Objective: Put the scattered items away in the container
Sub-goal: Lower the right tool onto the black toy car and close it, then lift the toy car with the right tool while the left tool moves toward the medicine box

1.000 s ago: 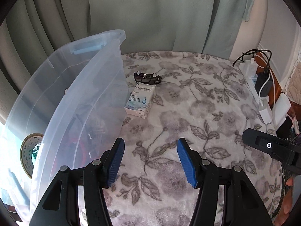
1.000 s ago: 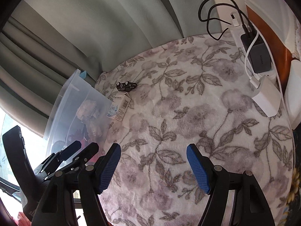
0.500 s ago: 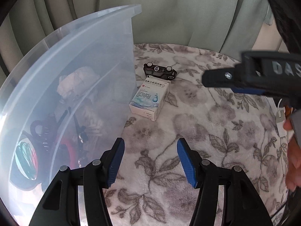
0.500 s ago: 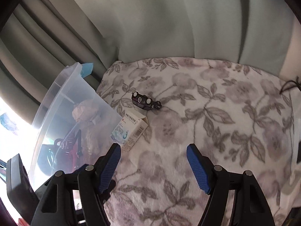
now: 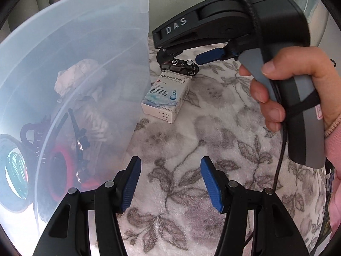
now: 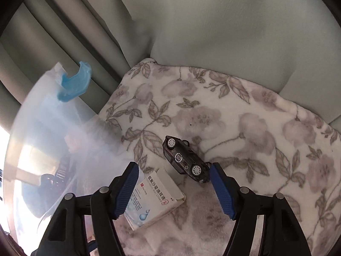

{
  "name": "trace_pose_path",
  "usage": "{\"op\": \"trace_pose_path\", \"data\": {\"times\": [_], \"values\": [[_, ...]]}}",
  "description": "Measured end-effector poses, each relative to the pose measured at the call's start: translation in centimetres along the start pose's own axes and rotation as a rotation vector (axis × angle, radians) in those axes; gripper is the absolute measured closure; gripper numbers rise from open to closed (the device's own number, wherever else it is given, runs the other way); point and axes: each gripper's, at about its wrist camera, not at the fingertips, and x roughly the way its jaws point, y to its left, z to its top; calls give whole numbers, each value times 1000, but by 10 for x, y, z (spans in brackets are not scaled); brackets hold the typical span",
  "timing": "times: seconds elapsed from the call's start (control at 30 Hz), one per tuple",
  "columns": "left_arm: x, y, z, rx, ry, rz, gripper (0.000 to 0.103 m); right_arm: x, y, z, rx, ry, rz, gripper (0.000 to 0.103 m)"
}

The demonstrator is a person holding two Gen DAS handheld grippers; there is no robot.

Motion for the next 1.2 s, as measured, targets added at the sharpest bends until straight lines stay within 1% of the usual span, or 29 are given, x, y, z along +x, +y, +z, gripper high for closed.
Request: {"op": "trace_pose_path", "data": {"times": [0.13,0.23,0.33,0.37,0.4,0.47,0.63,0.73,0.77,0.83,0.87,1.03,1.2], "values": [[0,1,0,5,4,2,44,13,2,2,-30,24,-24,38],[0,1,0,6,6,-1,44,18,3,2,-43,29,-48,44],[0,0,0,8,10,2,44,16,-1,2,-33,26,-62,50],[0,0,-1,8,12,1,44,15,-2,2,-27,25,-69,55],[0,0,-1,8,15,0,44,14,-3,2,-22,25,-76,57],[1,-1,-1,6,22,-4,44,15,-6,2,-7,30,-82,58],[0,-1,-1,4,35,-7,44,12,-5,1,0,25,-88,59],[-2,-1,-1,2,32,-7,44,16,-7,5,-79,53,-28,65],[-2,0,-1,0,29,-5,44,14,-8,5,-72,53,-26,67],[-3,1,-1,-2,26,-4,44,12,-9,4,-64,53,-24,74],[-4,2,-1,-3,26,-4,44,11,-9,4,-63,53,-25,75],[-4,5,-2,-13,28,-9,44,10,-8,0,-58,51,-35,76],[-13,8,-6,-24,23,-8,44,7,-11,-4,-22,45,-26,78]]}}
